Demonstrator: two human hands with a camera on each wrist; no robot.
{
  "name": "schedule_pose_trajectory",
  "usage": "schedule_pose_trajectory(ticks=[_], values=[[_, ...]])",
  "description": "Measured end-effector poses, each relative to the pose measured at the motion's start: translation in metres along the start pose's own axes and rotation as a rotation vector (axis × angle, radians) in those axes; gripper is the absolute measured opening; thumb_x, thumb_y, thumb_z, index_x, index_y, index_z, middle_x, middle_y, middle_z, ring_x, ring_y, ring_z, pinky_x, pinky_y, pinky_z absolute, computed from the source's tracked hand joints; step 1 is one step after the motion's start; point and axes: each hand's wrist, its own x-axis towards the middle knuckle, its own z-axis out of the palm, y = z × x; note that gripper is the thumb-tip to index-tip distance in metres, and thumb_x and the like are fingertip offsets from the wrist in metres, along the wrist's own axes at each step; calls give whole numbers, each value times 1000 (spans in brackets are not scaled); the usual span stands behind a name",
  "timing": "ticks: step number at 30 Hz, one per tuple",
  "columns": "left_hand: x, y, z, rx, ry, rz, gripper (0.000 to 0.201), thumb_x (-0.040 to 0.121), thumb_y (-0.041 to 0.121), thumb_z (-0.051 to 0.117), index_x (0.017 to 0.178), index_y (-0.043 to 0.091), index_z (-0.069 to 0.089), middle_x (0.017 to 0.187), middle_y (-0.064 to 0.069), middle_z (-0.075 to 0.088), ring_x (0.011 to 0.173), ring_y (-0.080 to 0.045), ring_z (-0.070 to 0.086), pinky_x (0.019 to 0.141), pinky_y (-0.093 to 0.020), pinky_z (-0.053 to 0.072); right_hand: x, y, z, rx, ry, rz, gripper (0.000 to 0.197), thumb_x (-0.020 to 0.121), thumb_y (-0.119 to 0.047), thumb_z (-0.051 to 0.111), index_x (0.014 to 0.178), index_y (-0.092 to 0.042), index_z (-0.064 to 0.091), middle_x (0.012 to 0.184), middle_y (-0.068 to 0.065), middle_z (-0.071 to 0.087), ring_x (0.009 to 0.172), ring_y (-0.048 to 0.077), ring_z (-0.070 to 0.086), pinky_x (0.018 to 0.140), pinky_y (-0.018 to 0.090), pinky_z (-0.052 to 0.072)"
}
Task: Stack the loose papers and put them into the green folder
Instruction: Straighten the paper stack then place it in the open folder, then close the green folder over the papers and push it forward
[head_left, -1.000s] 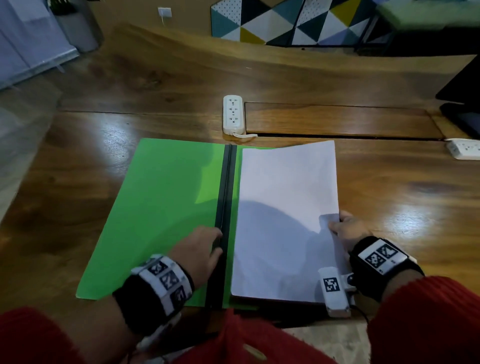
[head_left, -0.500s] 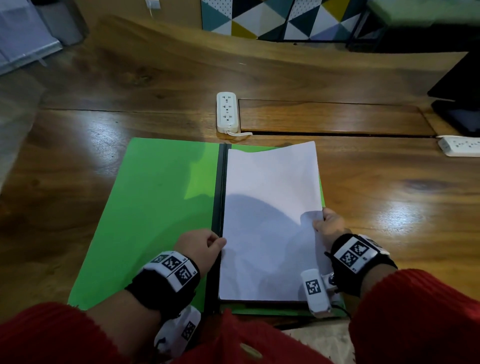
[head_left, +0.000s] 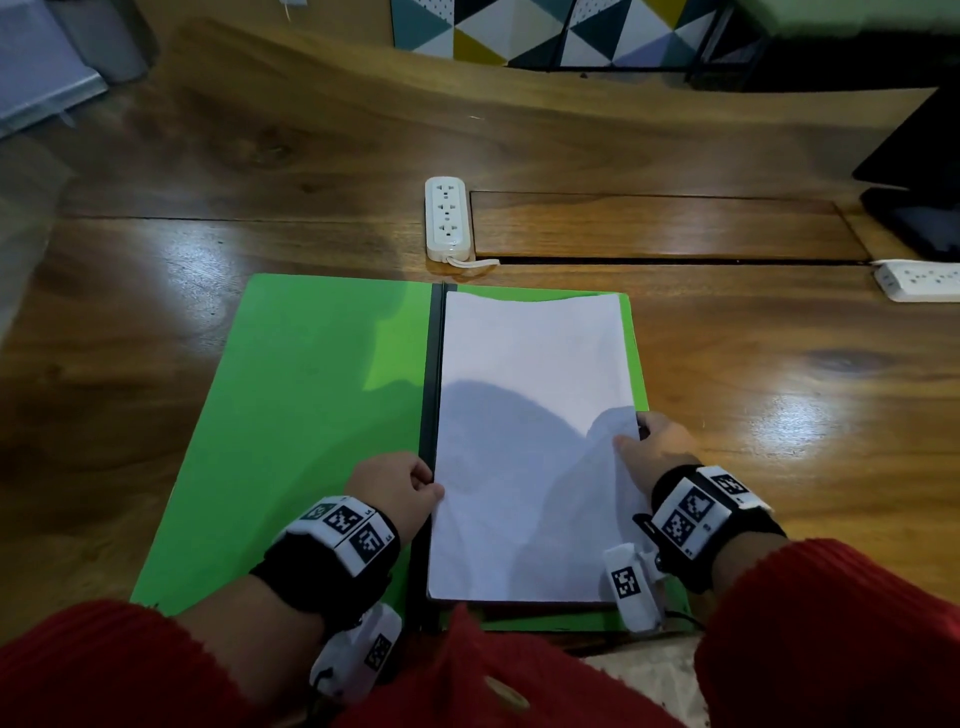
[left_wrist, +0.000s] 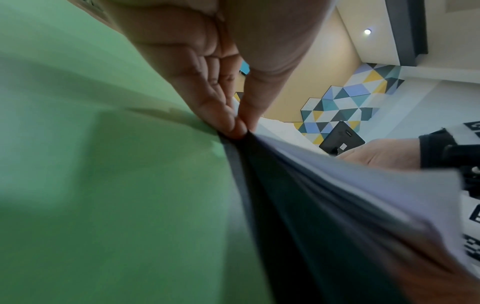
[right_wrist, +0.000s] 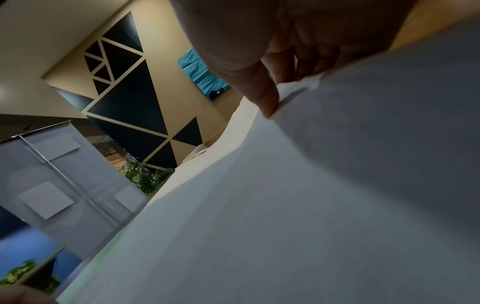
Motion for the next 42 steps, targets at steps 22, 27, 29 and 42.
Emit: schedule_pose_trajectory(ticks=[22, 27, 29, 42], values=[[22, -97, -113, 272, 59, -550, 89, 64, 45, 76, 134, 4, 38, 136, -25, 45, 117, -40, 50, 96, -46, 45, -60, -11, 7, -677, -65, -495, 83, 69, -55, 64, 139, -37, 24, 154, 3, 15, 140, 31, 13, 111, 46, 23], [16, -106, -113, 321, 28, -594, 95, 58, 55, 76, 123, -6, 44, 120, -26, 57, 93, -34, 57, 80, -38, 48, -59, -6, 13, -624, -231, -425, 74, 74, -51, 61, 138, -43, 26, 154, 4, 18, 140, 25, 18, 114, 40, 25], [16, -106, -113, 281, 33, -566, 82, 63, 54, 73, 113, -7, 52, 105, -23, 63, 76, -29, 54, 70, -33, 45, -57, -7, 14, -628, -247, -420, 76, 72, -51, 62, 138, -42, 26, 153, 5, 18, 140, 26, 18, 114, 40, 25], [-33, -90, -183, -6, 274, -154, 9, 81, 13, 64, 88, 10, 66, 95, -18, 68, 84, -31, 60, 87, -45, 49, -61, -11, 17, -675, -255, -401, 89, 60, -57, 68, 137, -37, 29, 150, 8, 22, 138, 29, 21, 111, 43, 31]])
